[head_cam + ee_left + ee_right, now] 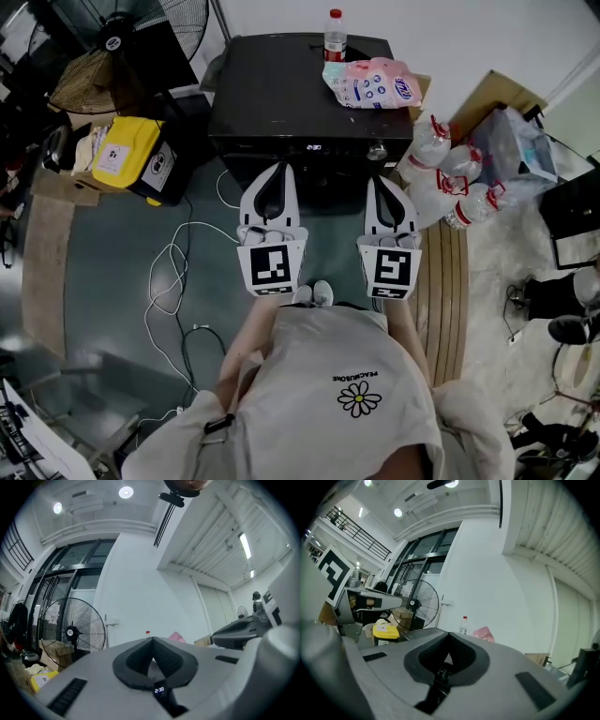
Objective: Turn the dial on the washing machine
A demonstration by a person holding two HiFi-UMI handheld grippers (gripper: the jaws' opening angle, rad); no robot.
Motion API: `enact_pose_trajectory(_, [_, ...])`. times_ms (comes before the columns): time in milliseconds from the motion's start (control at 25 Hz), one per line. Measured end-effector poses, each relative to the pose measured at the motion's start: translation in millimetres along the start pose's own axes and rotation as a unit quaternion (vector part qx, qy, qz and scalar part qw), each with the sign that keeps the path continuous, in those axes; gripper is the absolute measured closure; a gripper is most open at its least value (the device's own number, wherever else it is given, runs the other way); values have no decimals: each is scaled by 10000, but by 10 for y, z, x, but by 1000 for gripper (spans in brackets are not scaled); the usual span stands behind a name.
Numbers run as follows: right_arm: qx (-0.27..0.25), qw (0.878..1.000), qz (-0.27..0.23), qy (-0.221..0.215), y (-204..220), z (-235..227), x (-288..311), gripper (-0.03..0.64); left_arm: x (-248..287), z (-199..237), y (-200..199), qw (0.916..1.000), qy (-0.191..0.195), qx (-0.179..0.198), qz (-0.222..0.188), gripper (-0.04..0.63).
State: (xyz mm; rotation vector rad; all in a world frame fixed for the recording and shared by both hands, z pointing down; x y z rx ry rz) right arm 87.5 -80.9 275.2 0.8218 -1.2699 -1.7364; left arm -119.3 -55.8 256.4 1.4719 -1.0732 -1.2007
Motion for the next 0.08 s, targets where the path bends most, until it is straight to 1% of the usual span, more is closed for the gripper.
enact_pose_trajectory(80, [9, 10000, 7, -11, 10, 3, 2, 614, 7, -2, 4, 10000, 10, 1, 7, 597])
Point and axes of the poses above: the fingertips, and each gripper's own axes: x forward along the fingers, z to its left, y out of its underside, the point moved 10 cm from there along -x, backward along the fingers, and after that the axes turned 4 degrees about -z, right-handed, at the moved point
